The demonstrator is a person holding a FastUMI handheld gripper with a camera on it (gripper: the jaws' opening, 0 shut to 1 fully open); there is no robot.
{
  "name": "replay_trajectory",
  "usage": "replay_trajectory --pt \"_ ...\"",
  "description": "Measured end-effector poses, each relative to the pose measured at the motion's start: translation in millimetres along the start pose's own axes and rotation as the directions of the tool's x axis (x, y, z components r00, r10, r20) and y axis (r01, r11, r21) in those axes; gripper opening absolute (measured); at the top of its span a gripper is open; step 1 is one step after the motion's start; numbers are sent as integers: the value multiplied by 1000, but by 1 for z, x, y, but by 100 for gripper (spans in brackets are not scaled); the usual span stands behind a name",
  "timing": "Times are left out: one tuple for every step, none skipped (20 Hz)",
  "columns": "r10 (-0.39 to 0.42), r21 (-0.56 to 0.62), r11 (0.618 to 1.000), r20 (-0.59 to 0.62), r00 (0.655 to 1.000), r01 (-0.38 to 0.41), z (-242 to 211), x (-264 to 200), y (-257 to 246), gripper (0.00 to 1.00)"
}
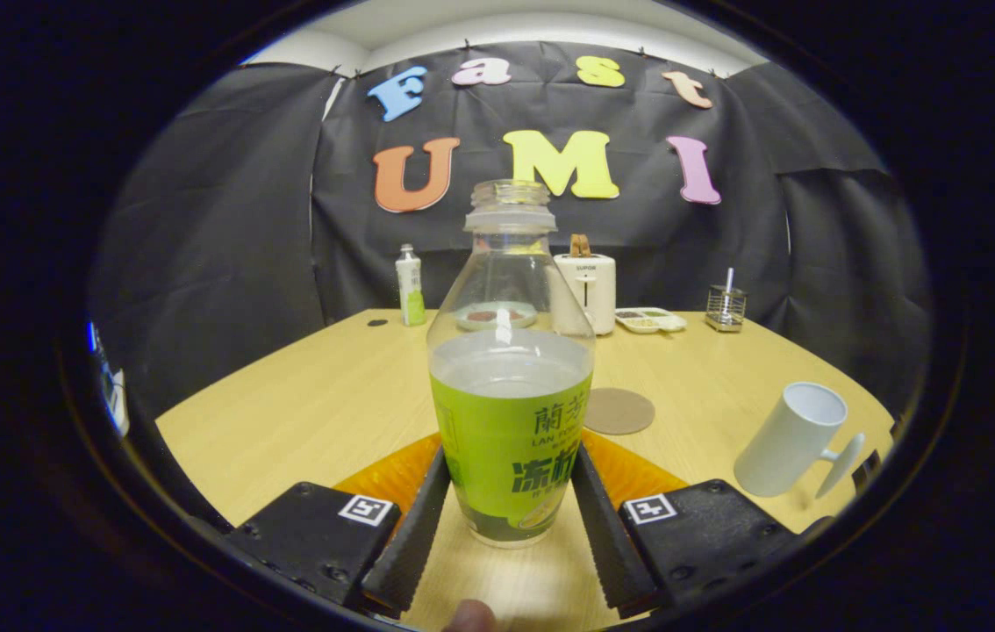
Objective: Take the bottle from table, then pour the juice into the cup, finally place the bottle on the coaster
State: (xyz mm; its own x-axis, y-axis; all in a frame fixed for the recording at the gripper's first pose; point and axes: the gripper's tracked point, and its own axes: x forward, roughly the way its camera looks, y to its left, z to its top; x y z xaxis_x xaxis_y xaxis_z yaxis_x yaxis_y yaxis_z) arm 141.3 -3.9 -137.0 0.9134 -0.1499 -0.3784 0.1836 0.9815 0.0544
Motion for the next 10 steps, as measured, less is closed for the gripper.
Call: replay_trajectory --pt "18 37 999 13 1000 -18 6 -4 2 81" --pt "35 72 997 27 999 -36 11 -7 4 80" --pt "49 107 993 42 998 -53 17 -11 6 80" --pt "60 142 988 55 997 -67 22 -13 5 80" --pt "75 180 980 66 995 -86 28 -15 5 80" --pt "89 222 969 78 993 -105 32 -16 4 80" --pt "103 266 956 93 990 -124 37 -18 4 80" --pt "114 316 938 106 988 -142 41 -18 1 80" --pt "129 366 916 118 985 -164 46 -18 -1 80" --pt "142 412 892 132 981 -185 50 -18 -2 79"
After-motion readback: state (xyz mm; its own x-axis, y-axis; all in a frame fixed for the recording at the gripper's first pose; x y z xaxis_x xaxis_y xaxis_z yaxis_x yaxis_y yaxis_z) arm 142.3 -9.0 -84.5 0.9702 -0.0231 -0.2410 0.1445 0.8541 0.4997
